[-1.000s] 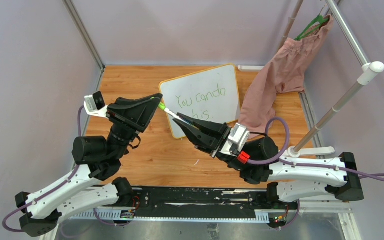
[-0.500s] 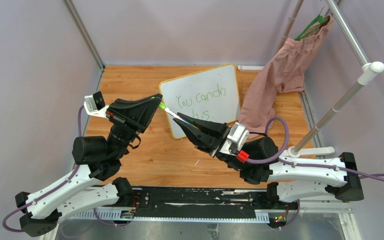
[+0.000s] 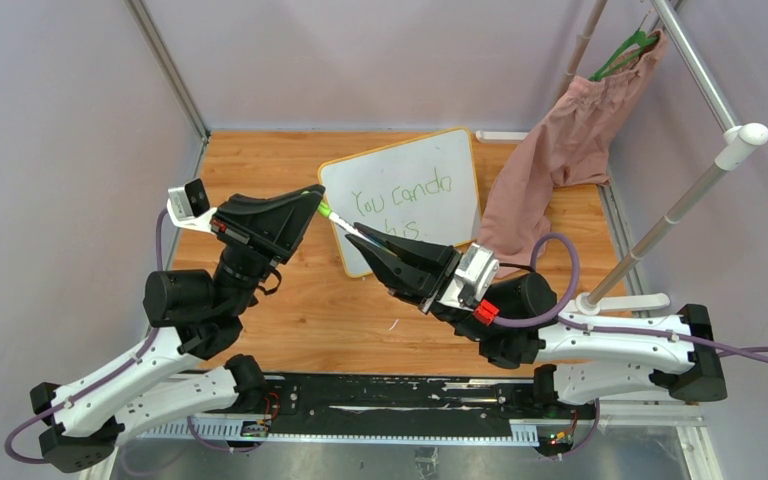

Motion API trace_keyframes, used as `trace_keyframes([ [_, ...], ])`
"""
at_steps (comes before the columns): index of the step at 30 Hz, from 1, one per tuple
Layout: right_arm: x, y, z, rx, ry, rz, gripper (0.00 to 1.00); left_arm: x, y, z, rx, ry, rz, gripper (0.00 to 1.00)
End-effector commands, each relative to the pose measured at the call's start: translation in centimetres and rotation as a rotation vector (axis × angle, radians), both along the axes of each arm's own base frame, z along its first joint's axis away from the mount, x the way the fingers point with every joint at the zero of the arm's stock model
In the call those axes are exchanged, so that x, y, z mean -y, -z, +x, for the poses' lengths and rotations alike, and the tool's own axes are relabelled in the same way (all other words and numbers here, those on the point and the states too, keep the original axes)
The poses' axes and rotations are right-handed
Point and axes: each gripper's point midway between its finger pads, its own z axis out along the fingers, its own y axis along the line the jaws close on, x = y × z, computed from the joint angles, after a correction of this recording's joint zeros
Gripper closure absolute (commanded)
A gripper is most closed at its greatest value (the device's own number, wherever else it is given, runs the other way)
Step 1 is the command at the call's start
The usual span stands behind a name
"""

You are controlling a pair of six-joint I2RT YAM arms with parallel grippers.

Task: Write a sentence on the whiteboard
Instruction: Close the whiteboard marker at the center of the board.

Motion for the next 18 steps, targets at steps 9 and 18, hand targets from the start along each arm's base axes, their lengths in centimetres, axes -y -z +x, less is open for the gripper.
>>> trace_keyframes([
  [9,-0.9,-0.7,0.4,0.002,0.036,-0.013,1.00,2.5,0.9,-0.8,-0.014,0.123,0.053,1.00],
  [18,-1.6,-0.7,0.6,0.002,0.044,-0.024,1.00,4.2,1.7,-1.3,-0.031,0.176,0.082,1.00],
])
